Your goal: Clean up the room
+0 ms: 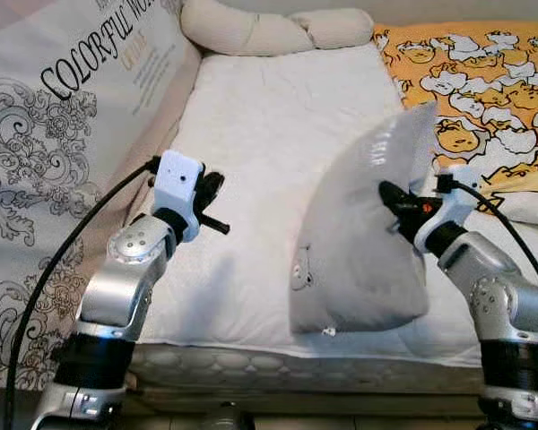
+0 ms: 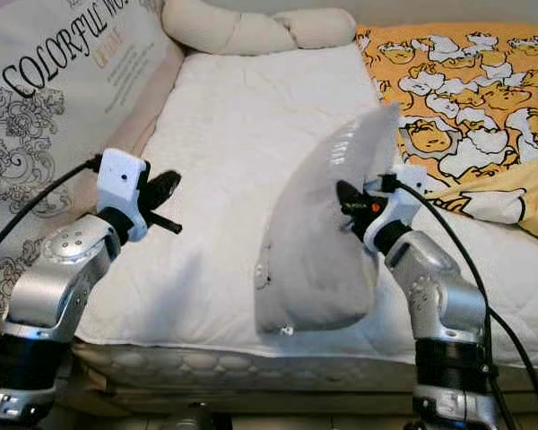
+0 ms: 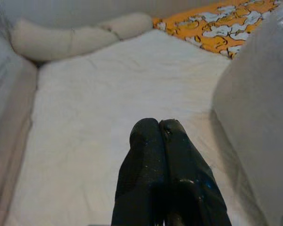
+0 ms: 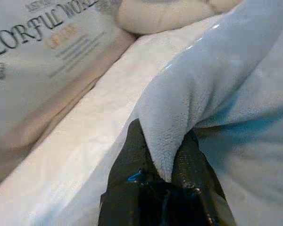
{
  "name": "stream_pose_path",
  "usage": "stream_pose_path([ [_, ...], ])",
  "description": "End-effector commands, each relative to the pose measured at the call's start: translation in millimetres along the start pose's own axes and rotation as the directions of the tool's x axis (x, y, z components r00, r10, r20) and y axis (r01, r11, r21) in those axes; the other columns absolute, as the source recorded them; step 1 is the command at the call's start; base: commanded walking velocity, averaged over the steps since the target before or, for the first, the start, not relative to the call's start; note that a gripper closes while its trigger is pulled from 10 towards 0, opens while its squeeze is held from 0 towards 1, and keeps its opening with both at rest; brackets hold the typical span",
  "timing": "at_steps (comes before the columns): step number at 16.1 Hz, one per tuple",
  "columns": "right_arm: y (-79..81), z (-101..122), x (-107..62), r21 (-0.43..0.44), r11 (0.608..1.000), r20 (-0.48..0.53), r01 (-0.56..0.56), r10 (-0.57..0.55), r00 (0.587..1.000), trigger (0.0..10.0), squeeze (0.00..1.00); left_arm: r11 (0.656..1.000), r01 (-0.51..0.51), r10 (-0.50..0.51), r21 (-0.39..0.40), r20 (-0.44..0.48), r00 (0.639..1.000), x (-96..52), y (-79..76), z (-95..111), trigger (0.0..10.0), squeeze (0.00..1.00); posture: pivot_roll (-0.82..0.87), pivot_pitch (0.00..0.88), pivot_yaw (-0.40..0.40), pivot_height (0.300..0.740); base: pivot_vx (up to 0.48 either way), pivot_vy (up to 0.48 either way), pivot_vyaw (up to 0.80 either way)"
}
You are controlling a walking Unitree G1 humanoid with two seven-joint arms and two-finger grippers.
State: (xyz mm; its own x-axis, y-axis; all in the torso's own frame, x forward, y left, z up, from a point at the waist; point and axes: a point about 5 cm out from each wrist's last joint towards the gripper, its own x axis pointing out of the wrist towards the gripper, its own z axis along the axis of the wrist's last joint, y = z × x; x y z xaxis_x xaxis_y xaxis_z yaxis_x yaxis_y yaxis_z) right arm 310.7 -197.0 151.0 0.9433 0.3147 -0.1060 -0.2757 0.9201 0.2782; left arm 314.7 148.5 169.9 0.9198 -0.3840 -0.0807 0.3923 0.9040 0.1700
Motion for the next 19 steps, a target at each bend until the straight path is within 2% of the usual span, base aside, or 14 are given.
stream_pose_path([
  [1, 7.7, 11.9, -1.1, -0.038, 0.999, 0.071, -0.004, 0.007, 0.997, 10.0, 0.00, 0.999, -0.014, 0.015, 0.033, -0.006, 1.000, -3.2, 2.1, 0.1, 10.0, 0.00, 0.00, 0.000, 0.074, 0.740, 0.000, 0.480, 0.00],
  [3, 15.6, -4.6, -11.9, -0.009, 1.000, 0.062, 0.019, -0.019, 0.998, 10.0, 0.00, 0.998, -0.059, 0.059, 0.000, -0.018, 0.998, -9.0, 2.4, -4.7, 10.0, 0.00, -0.01, 0.000, 0.080, 0.740, 0.000, 0.480, 0.00],
  [5, 16.9, -10.8, -14.2, -0.013, 0.999, 0.047, 0.040, -0.039, 0.998, 10.0, 0.00, 0.997, -0.077, 0.077, -0.009, -0.026, 0.997, -12.7, 1.1, -7.3, 10.0, 0.00, -0.01, 0.000, 0.072, 0.740, 0.000, 0.480, 0.00],
  [12, 23.2, -12.9, -11.8, -0.001, 0.998, 0.048, 0.057, -0.057, 0.997, 10.0, 0.00, 0.992, -0.123, 0.121, -0.035, -0.046, 0.992, -24.8, -3.1, -12.7, 10.0, 0.00, 0.03, 0.000, 0.040, 0.740, 0.000, 0.447, 0.00],
  [14, 22.3, -12.4, -11.7, -0.001, 0.998, 0.049, 0.059, -0.059, 0.997, 10.0, 0.00, 0.986, -0.166, 0.166, -0.011, -0.038, 0.985, -26.2, -1.6, -9.6, 10.0, 0.00, 0.04, 0.000, 0.037, 0.740, 0.000, -0.240, 0.00],
  [16, 20.2, -10.4, -11.8, 0.001, 0.998, 0.055, 0.062, -0.062, 0.997, 10.0, 0.00, 0.977, -0.206, 0.205, -0.044, -0.033, 0.978, -25.7, -0.4, -7.9, 10.0, 0.00, 0.04, 0.000, 0.034, 0.740, 0.000, -0.480, 0.00],
  [18, 18.5, -10.3, -12.7, -0.007, 0.998, 0.052, 0.063, -0.062, 0.997, 10.0, 0.00, 0.980, -0.199, 0.199, -0.005, -0.032, 0.979, -27.1, -1.8, -7.1, 10.0, 0.00, 0.04, 0.000, 0.032, 0.740, 0.000, -0.337, 0.00],
  [19, 18.2, -10.3, -13.3, -0.008, 0.998, 0.052, 0.061, -0.060, 0.997, 10.0, 0.00, 0.978, -0.202, 0.201, -0.041, -0.031, 0.979, -28.4, -2.8, -8.0, 10.0, 0.00, 0.04, 0.000, 0.028, 0.740, 0.000, 0.000, 0.00],
])
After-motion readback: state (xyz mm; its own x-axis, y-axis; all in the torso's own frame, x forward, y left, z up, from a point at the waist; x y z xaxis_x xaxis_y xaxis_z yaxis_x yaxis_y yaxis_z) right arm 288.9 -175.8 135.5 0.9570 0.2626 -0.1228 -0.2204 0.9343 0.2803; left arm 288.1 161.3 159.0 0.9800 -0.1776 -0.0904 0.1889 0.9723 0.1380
